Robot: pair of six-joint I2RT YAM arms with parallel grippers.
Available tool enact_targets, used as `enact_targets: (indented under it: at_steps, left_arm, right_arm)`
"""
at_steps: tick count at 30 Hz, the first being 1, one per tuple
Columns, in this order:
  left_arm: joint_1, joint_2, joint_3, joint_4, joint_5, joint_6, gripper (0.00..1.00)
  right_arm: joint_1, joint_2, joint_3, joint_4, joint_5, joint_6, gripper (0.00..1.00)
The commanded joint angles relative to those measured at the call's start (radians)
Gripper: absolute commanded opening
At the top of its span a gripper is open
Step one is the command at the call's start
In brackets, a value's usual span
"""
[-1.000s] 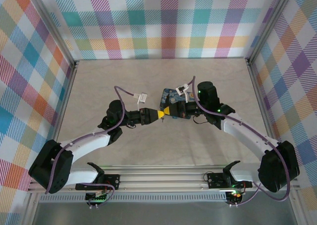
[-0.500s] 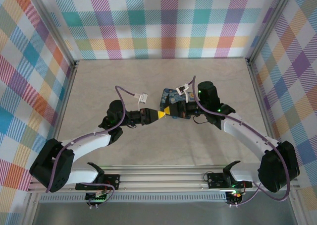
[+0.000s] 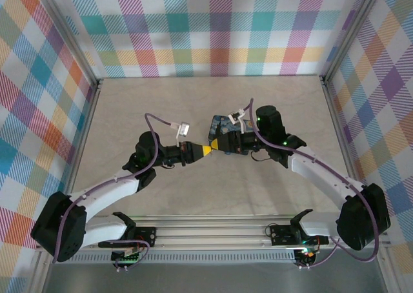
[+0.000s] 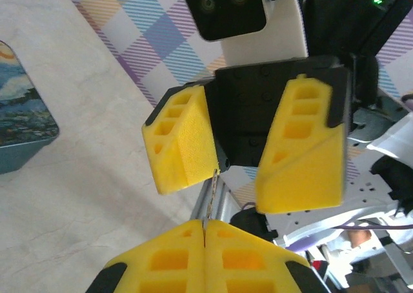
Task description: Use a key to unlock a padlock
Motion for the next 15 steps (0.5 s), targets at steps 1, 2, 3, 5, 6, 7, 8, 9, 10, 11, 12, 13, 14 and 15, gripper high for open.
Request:
enact_targets:
  at_steps: [1, 2, 3, 5, 6, 7, 8, 9, 10, 11, 12, 13, 14, 15]
  left_arm:
    - [-0.004, -0.033, -0.028, -0.115, -0.071, 0.093, 0.0]
    - [-0.003, -0.04, -0.032, -0.141, -0.085, 0.113, 0.0]
    - [-0.004, -0.045, -0.037, -0.164, -0.101, 0.13, 0.0]
    - [-0.004, -0.052, -0.042, -0.214, -0.124, 0.168, 0.0]
    - [-0.004, -0.057, -0.047, -0.238, -0.139, 0.185, 0.0]
    - [-0.004, -0.058, -0.051, -0.253, -0.149, 0.196, 0.0]
    - [-0.004, -0.059, -0.056, -0.27, -0.161, 0.211, 0.0]
    - [-0.004, -0.06, -0.061, -0.282, -0.173, 0.223, 0.0]
    - [-0.004, -0.059, -0.067, -0.289, -0.184, 0.23, 0.0]
    - [-0.004, -0.058, -0.072, -0.299, -0.199, 0.241, 0.0]
    - [-0.004, -0.056, -0.075, -0.311, -0.21, 0.249, 0.0]
    - [-0.004, -0.053, -0.073, -0.328, -0.219, 0.259, 0.0]
    - [-0.004, -0.051, -0.067, -0.355, -0.231, 0.273, 0.0]
    - [-0.004, -0.051, -0.061, -0.381, -0.249, 0.283, 0.0]
  right_arm:
    - [0.003, 0.01, 0.047, -0.056, 0.048, 0.0, 0.53]
    - [0.002, 0.013, 0.044, -0.055, 0.06, 0.01, 0.52]
    - [0.0, 0.015, 0.041, -0.059, 0.083, 0.019, 0.52]
    - [0.0, 0.025, 0.042, -0.101, 0.162, 0.023, 0.52]
    - [0.0, 0.036, 0.045, -0.136, 0.225, 0.02, 0.51]
    - [0.001, 0.048, 0.047, -0.174, 0.286, 0.021, 0.5]
    - [0.006, 0.067, 0.051, -0.21, 0.36, 0.024, 0.48]
    - [0.018, 0.088, 0.059, -0.253, 0.445, 0.026, 0.48]
    - [0.034, 0.109, 0.071, -0.29, 0.518, 0.026, 0.48]
    - [0.058, 0.139, 0.086, -0.332, 0.61, 0.03, 0.48]
    - [0.083, 0.169, 0.101, -0.363, 0.691, 0.039, 0.48]
    - [0.098, 0.193, 0.108, -0.377, 0.749, 0.051, 0.48]
    - [0.113, 0.219, 0.112, -0.382, 0.798, 0.065, 0.48]
    - [0.123, 0.242, 0.113, -0.376, 0.849, 0.074, 0.48]
